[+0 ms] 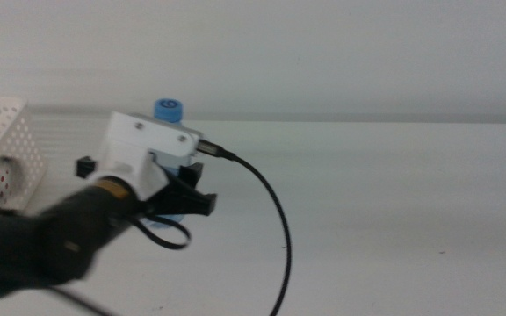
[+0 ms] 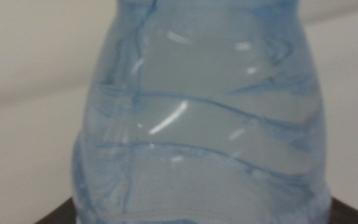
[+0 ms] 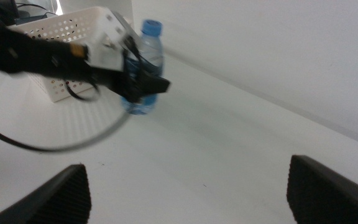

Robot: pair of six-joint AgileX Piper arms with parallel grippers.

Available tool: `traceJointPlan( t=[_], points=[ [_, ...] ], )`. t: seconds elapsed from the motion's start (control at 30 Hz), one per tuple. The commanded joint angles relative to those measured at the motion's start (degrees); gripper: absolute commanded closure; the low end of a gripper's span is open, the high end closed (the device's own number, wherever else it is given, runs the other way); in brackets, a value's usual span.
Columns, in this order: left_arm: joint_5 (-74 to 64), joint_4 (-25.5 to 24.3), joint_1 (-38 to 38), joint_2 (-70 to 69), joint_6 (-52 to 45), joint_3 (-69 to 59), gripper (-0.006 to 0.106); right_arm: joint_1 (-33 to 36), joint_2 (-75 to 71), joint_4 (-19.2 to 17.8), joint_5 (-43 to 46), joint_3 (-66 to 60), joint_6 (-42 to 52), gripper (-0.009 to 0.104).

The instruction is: Use arms to grab the bottles and put them into the dustbin to the left of the table.

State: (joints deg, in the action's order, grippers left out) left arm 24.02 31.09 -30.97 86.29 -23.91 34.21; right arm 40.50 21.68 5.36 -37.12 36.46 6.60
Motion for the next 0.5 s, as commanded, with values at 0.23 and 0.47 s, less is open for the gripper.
traceJointPlan(
  t=[0.23, 0.47],
  points=[
    [-59.08, 4.81, 24.02, -16.10, -14.76, 12.47, 0.102, 0.03, -0.14, -0.29, 0.63, -0.41, 0.48, 0.012],
    [-71.29, -3.83, 35.56, -15.19, -9.98, 22.88, 0.102, 0.03, -0.14, -0.18, 0.63, -0.41, 0.48, 0.012]
  ],
)
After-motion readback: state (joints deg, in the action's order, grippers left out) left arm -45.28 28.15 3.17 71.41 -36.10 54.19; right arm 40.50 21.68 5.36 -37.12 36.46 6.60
